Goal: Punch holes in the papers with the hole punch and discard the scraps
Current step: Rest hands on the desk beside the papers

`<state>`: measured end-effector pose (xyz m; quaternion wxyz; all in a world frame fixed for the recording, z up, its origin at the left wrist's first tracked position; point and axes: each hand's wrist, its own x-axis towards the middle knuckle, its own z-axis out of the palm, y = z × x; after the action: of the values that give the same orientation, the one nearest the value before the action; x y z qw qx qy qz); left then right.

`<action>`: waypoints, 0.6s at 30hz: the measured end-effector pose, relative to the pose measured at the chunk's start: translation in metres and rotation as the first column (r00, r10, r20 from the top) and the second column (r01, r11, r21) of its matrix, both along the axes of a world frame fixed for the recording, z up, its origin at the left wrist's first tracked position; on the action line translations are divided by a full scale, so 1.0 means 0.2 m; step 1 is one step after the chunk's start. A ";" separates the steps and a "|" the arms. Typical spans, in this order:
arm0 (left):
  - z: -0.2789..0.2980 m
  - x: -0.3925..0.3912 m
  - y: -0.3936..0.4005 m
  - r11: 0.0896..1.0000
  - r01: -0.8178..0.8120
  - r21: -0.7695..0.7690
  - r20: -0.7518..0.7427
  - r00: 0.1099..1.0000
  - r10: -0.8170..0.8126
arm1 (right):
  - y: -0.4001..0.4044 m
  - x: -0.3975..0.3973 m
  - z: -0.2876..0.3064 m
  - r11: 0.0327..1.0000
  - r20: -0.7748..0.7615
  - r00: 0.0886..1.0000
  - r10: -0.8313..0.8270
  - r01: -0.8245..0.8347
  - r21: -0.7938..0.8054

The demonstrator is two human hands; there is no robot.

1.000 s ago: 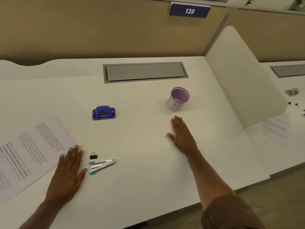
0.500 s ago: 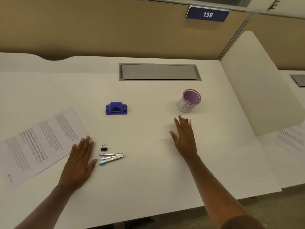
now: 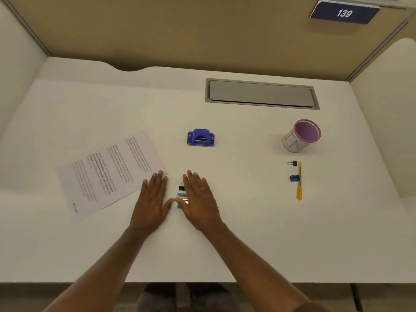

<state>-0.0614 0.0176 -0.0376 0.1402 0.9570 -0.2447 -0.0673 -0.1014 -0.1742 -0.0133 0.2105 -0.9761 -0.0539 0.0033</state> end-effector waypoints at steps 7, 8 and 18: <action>0.01 -0.01 0.01 0.999 0.018 -0.045 -0.006 1.000 -0.018 | 0.18 0.00 -0.05 0.993 -0.054 0.997 -0.058 0.052 -0.102; 0.01 -0.01 0.01 0.999 0.020 -0.048 -0.004 1.000 -0.020 | 0.17 0.00 -0.05 0.992 -0.066 0.996 -0.054 0.046 -0.116; -0.04 0.00 0.00 0.999 0.021 -0.048 0.040 0.999 -0.019 | -0.35 -0.07 -0.04 0.945 -0.007 0.968 -0.252 0.244 -0.218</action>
<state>-0.0617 0.0183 -0.0459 0.1578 0.9521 -0.2584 -0.0437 -0.1152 -0.2441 -0.0220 0.1029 -0.9920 0.0736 -0.0004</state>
